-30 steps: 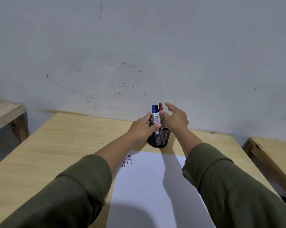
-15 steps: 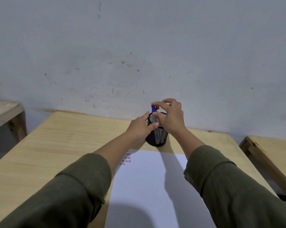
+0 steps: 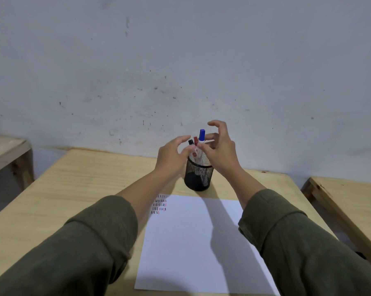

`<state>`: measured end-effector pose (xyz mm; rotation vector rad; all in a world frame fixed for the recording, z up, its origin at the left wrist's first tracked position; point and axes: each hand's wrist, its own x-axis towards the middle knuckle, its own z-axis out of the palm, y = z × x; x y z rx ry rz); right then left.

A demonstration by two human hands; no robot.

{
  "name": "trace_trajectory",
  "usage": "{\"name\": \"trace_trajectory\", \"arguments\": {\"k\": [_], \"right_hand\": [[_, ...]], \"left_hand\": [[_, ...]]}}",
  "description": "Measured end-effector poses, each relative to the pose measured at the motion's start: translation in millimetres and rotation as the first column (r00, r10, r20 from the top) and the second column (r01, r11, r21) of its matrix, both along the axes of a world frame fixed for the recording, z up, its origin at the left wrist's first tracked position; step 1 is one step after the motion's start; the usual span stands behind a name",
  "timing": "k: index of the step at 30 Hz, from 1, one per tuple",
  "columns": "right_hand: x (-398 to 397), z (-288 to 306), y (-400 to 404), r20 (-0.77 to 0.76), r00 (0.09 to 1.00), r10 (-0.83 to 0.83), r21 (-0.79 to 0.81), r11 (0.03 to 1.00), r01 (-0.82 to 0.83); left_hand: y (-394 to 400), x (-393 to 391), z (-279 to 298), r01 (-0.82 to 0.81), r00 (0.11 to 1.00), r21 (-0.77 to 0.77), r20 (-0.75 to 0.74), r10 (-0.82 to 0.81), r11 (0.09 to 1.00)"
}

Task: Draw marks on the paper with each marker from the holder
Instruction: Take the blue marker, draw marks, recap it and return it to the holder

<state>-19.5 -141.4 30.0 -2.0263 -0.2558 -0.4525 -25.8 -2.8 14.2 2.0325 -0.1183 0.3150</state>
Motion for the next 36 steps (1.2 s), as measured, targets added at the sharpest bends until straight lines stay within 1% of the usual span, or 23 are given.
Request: {"name": "trace_trajectory", "arguments": {"k": [2,5,9,13,17,20,23,25,26,27,31,33,36], "right_hand": [[-5,9,2,0.036,0.999,0.005,0.007,1.000,-0.005],[-15,23,7,0.072,0.997,0.033,-0.004,0.999,-0.033],[-32,37,16,0.102,0.992,0.075,-0.007,0.997,-0.075],[-52,48,24,0.079,0.994,0.081,-0.064,0.995,-0.076],[-67,48,28,-0.019,1.000,0.025,-0.123,0.992,-0.027],[-80,45,30,-0.065,0.997,0.047,-0.139,0.989,-0.056],[-93,46,35,-0.087,0.994,0.067,-0.117,0.990,-0.077],[-99,48,37,-0.110,0.990,0.092,-0.081,0.992,-0.101],[-102,49,38,-0.119,0.988,0.103,-0.059,0.992,-0.110],[-105,51,38,-0.124,0.986,0.108,-0.031,0.993,-0.113],[-111,56,41,-0.100,0.993,0.063,0.121,0.991,-0.051],[-111,55,44,-0.095,0.994,0.050,0.260,0.965,-0.024],[-114,50,47,-0.110,0.984,0.139,0.532,0.845,-0.059]], "left_hand": [[1,-6,18,-0.012,0.995,-0.082,0.102,0.020,0.997],[2,-17,40,0.023,0.984,-0.114,0.178,-0.003,0.993],[7,-33,57,0.029,0.976,-0.142,0.218,0.002,0.989],[17,-52,62,0.027,0.982,-0.280,0.189,0.027,0.960],[31,-70,63,0.008,0.988,-0.528,0.134,0.074,0.849],[45,-79,59,-0.001,0.991,-0.643,0.103,0.088,0.766],[55,-87,50,-0.034,0.993,-0.723,0.055,0.106,0.691],[59,-93,44,-0.062,0.992,-0.751,0.024,0.121,0.658],[61,-96,41,-0.073,0.992,-0.751,0.013,0.126,0.656],[64,-98,37,-0.082,0.992,-0.740,0.007,0.129,0.668],[70,-104,22,-0.095,0.993,-0.615,-0.005,0.117,0.782],[67,-107,17,-0.085,0.996,-0.598,-0.018,0.093,0.797],[60,-112,14,-0.059,0.998,-0.581,-0.024,0.056,0.812]]}}
